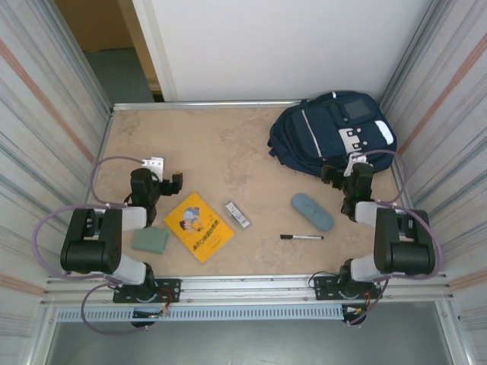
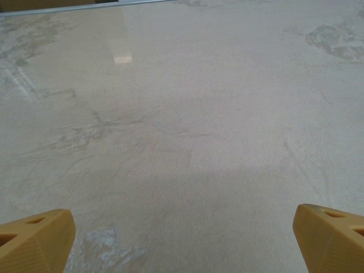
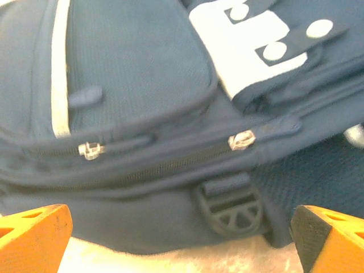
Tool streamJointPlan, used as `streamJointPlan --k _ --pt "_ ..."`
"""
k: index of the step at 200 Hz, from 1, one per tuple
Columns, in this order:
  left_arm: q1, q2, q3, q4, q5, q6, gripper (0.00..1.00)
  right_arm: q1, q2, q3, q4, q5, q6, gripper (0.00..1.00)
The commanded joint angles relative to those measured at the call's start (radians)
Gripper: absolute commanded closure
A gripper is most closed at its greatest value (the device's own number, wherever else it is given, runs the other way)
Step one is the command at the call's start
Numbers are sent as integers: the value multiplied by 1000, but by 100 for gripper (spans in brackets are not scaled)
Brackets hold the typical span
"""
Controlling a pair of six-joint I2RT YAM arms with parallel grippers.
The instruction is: Pack the student bag
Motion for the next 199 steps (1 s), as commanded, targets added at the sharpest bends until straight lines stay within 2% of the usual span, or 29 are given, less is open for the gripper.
streamJointPlan --k 1,23,32,49,56,66,75,99,109,151,182,199 --pt "-97 -147 97 -202 -116 60 1 -13 -131 100 -224 -12 82 1" --pt "-261 -264 178 -433 -277 30 1 -1 -200 144 -307 -7 159 1" --pt "-341 -285 214 -531 -348 16 1 9 -195 201 -404 -6 185 1" --pt "-428 -307 205 -566 -398 -15 1 40 -143 325 -598 -6 220 0" --pt "-432 -323 199 -575 -387 -87 1 60 -119 364 -651 -11 216 1" --pt "-426 -347 214 -674 -366 -232 1 89 -85 411 -706 -25 194 2" --pt "-413 -362 209 -721 -310 -292 1 111 -51 452 -747 -50 168 5" --pt "-405 -377 142 -682 -102 -250 1 171 63 562 -841 -117 82 7" --pt "-417 -374 118 -666 -62 -224 1 200 118 614 -872 -108 52 10" --pt "-450 -357 52 -581 -41 -186 1 272 395 855 -936 -2 -41 25" --pt "-447 -366 5 -511 -29 -203 1 332 576 1039 -1022 221 -144 33" --pt "-450 -360 14 -515 -24 -197 1 344 639 1079 -1024 297 -194 47"
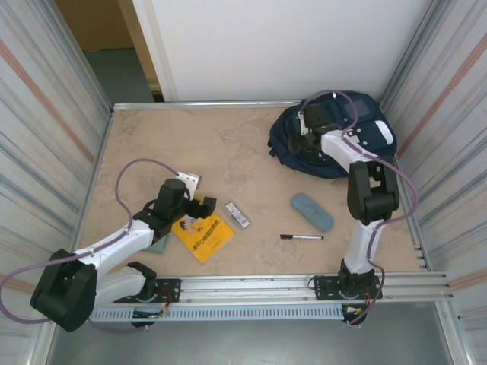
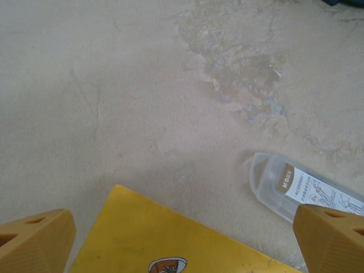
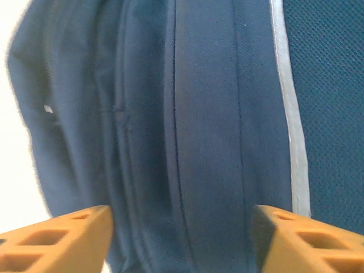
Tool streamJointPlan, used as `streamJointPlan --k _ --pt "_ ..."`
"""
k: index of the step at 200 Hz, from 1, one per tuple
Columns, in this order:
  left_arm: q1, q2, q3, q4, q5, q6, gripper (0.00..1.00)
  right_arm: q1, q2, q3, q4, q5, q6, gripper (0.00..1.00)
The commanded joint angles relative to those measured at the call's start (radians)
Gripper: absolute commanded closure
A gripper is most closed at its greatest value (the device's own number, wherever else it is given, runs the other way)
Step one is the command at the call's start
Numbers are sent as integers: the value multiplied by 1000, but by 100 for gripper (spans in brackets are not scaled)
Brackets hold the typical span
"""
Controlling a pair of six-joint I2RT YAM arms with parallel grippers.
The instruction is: Pack the student bag
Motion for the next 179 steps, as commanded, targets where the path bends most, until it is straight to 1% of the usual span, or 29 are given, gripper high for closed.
streamJointPlan --k 1,3,16,22,33,45,55,77,96,109,120,145,179 --pt "-1 -9 -3 52 29 -4 1 22 69 68 -77 179 -108 48" --pt "-1 -8 -3 52 28 -4 1 22 71 69 -77 181 -110 48" --pt "0 3 2 47 23 -2 1 22 86 84 -72 192 -136 65" --pt "-1 9 6 44 22 -5 1 22 82 89 -69 186 -145 72" --pt "0 22 13 50 37 -7 1 24 73 89 -59 140 -170 82" --pt "-1 37 18 62 61 -8 1 30 63 88 -48 76 -204 89" --pt "-2 51 23 66 72 -5 1 43 54 94 -40 59 -230 100" --pt "-1 70 39 50 80 -11 1 84 25 96 -1 32 -319 100" --pt "-1 72 35 68 102 -10 1 121 -17 74 40 -41 -387 100" --pt "-1 71 34 61 95 -8 1 147 -44 53 89 -81 -429 100" --pt "-1 67 36 55 84 -10 1 172 -59 45 113 -99 -455 100" --pt "-1 61 30 69 96 1 1 232 -71 48 134 -167 -475 100" --pt "0 53 32 68 125 2 1 321 -60 63 163 -166 -529 100"
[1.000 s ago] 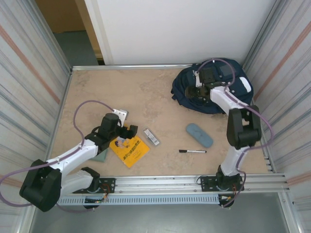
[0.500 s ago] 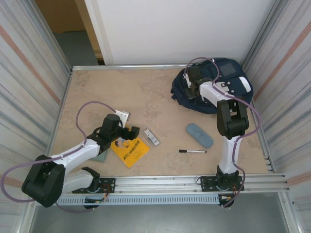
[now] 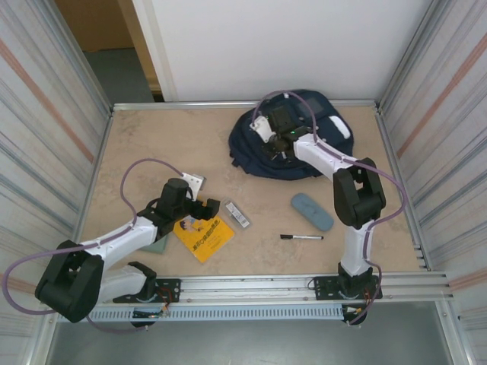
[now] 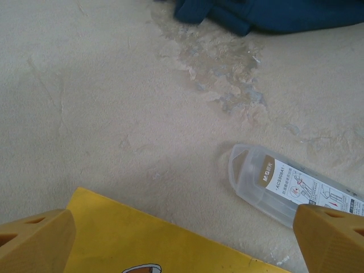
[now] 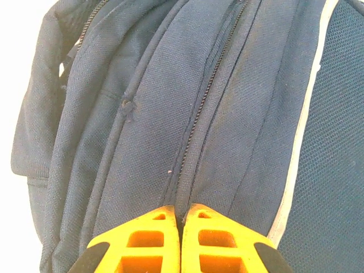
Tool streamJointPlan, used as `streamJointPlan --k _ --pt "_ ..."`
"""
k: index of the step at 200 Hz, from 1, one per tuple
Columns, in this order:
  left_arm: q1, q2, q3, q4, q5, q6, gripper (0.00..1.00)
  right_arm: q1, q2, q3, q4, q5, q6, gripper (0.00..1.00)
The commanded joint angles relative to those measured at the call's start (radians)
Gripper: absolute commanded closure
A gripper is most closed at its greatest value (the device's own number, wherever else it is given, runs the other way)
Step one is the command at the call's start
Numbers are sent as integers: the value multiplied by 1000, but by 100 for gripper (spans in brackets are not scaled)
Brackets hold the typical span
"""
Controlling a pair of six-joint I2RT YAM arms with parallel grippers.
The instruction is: Pack the student bag
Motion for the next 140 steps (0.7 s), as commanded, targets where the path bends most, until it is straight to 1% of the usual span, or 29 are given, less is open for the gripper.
streamJointPlan --k 1,18,36,40,49,56,60,80,93,103,112,121,140 --pt "-1 -17 26 31 39 2 1 61 -48 16 104 -77 -93 100" --pt "-2 -37 16 28 46 2 1 82 -52 16 118 -97 -63 100" --pt "-1 -60 7 29 16 3 1 98 -75 -6 131 -126 13 100" --pt "-1 -62 3 36 9 2 1 101 -82 -18 137 -131 32 96" --pt "1 -62 -3 53 -1 2 1 106 -109 -51 153 -140 73 83" --pt "3 -58 -2 56 -1 1 1 109 -129 -77 165 -139 97 67" --pt "3 -56 1 52 -1 0 1 109 -143 -90 171 -137 109 61" --pt "3 -47 12 21 -2 -16 1 97 -206 -140 164 -120 167 57" --pt "6 -46 19 18 -7 -39 1 77 -257 -165 133 -96 218 49" --pt "10 -44 34 7 -10 -80 1 49 -301 -202 116 -83 267 44" --pt "18 -39 57 -18 -16 -143 1 17 -344 -238 107 -67 312 42" --pt "28 -26 87 -57 -21 -234 1 -19 -382 -284 99 -58 359 41" --pt "56 22 143 -113 3 -405 1 -97 -467 -393 96 -53 463 39"
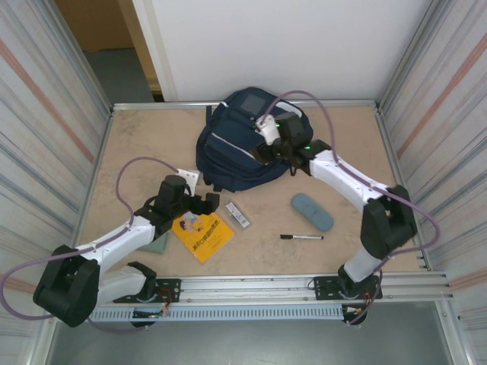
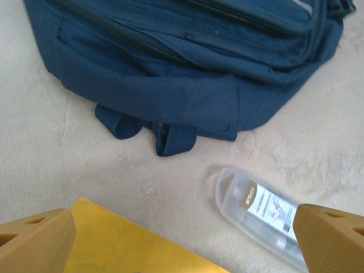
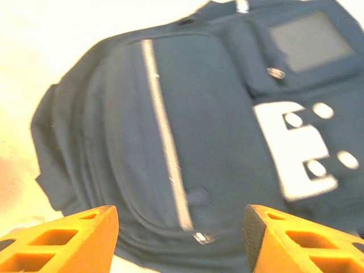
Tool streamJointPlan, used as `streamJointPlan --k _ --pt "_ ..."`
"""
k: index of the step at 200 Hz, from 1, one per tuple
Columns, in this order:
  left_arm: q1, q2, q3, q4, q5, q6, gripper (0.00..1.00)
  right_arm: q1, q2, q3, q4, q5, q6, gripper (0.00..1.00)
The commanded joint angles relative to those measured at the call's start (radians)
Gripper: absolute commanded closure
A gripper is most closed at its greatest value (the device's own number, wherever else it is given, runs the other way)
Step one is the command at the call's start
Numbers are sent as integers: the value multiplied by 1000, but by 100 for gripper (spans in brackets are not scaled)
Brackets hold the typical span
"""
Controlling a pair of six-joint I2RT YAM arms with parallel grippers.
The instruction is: Pack the student bag
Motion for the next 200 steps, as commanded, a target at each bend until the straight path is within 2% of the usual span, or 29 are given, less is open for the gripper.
streamJointPlan --k 1,27,61,82,102,121,139,154,163,181,200 --pt "32 45 88 -72 -2 -248 1 -87 -97 -113 -29 34 191 39" --pt "116 162 158 -92 89 -402 2 -169 -188 -260 8 -23 295 38" --pt "201 377 319 -121 265 -501 11 -171 -232 -334 -8 -45 324 37" --pt "181 485 400 -144 239 -537 12 -165 -229 -335 -30 -68 327 36" --pt "170 567 444 -122 233 -586 17 -149 -221 -341 -33 -73 328 35" --pt "172 632 481 -114 248 -601 29 -148 -191 -335 -30 -82 329 35" --pt "175 667 517 -150 254 -609 46 -147 -159 -315 -48 -88 332 35" --pt "175 648 527 -182 243 -599 53 -151 -133 -305 -55 -85 335 35" --pt "169 617 525 -173 236 -570 65 -158 -115 -297 -55 -83 334 35" --pt "160 551 549 -230 206 -514 73 -178 -65 -279 -57 -95 337 34" --pt "169 487 576 -282 231 -489 79 -192 10 -235 -84 -148 327 34"
